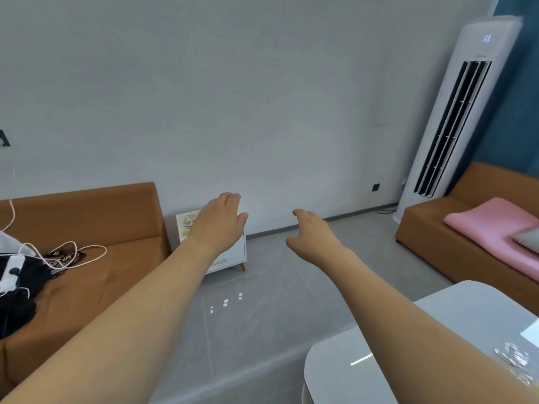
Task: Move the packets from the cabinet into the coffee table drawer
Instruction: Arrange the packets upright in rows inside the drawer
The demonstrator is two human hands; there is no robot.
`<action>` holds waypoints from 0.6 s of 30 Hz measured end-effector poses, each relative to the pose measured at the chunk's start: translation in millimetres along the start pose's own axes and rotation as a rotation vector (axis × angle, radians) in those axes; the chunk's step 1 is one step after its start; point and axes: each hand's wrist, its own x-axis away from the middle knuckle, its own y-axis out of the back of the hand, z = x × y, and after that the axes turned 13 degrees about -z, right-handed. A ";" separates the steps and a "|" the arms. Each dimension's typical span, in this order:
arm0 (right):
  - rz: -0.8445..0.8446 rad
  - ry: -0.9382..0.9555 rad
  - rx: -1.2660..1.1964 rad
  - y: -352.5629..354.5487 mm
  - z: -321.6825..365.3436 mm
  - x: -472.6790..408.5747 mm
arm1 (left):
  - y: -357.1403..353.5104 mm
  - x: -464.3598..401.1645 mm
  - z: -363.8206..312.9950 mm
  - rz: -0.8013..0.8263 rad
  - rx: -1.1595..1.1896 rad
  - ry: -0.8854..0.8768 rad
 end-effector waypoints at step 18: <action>-0.007 -0.038 -0.019 -162.3 78.9 -335.3 | -115.8 -291.7 207.6 0.019 0.074 0.026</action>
